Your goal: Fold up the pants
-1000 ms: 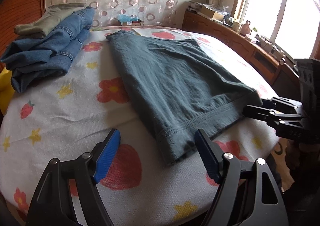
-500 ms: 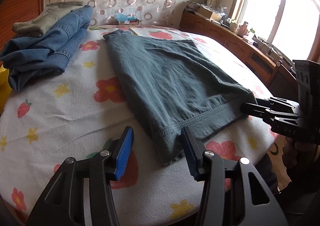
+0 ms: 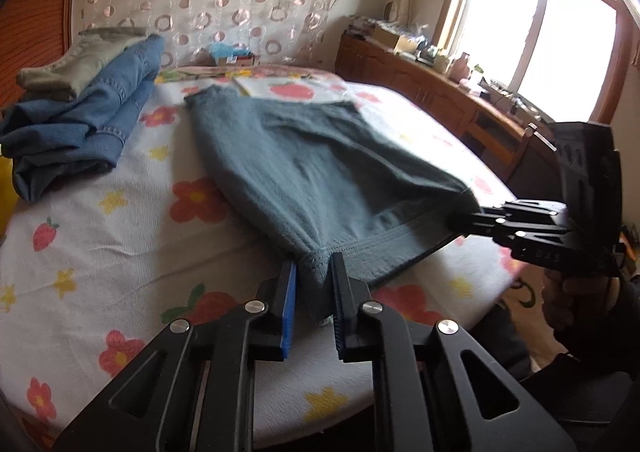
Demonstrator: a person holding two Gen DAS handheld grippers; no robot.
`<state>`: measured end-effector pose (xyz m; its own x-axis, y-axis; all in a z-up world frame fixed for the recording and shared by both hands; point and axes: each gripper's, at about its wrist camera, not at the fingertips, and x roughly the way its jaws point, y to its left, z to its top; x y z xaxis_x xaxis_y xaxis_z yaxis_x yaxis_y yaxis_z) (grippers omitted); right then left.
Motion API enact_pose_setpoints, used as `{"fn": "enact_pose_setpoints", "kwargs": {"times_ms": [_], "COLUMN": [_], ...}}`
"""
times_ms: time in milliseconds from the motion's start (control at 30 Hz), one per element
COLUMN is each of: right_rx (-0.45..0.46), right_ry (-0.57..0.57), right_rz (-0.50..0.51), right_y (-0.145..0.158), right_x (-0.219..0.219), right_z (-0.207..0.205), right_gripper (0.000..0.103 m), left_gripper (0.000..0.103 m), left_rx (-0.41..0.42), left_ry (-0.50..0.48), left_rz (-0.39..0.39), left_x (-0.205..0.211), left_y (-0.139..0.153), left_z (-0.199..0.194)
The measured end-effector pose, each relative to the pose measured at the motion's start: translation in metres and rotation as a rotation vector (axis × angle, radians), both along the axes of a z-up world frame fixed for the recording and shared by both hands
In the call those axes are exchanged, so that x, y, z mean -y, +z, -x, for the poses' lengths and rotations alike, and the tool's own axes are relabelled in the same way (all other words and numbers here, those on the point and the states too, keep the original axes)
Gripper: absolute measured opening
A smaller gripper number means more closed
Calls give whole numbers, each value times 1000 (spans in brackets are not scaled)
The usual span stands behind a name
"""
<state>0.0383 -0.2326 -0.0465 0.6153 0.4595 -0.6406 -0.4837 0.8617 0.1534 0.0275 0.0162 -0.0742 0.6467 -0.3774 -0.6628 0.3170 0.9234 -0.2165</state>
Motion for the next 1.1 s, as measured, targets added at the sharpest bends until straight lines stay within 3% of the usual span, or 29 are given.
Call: {"fn": "enact_pose_setpoints", "kwargs": {"times_ms": [467, 633, 800, 1100], "right_rx": [64, 86, 118, 85], "right_ry": [17, 12, -32, -64], "right_rz": [-119, -112, -57, -54], "right_y": [38, 36, 31, 29], "right_x": [26, 20, 5, -18], "right_z": [32, 8, -31, -88], "right_gripper": [16, 16, 16, 16], "left_gripper": [15, 14, 14, 15], "left_rx": [112, 135, 127, 113], "left_ry": [-26, 0, 34, 66], "left_rz": [41, 6, 19, -36], "left_x": [4, 8, 4, 6], "left_y": [49, 48, 49, 54], "left_z": [22, -1, -43, -104]}}
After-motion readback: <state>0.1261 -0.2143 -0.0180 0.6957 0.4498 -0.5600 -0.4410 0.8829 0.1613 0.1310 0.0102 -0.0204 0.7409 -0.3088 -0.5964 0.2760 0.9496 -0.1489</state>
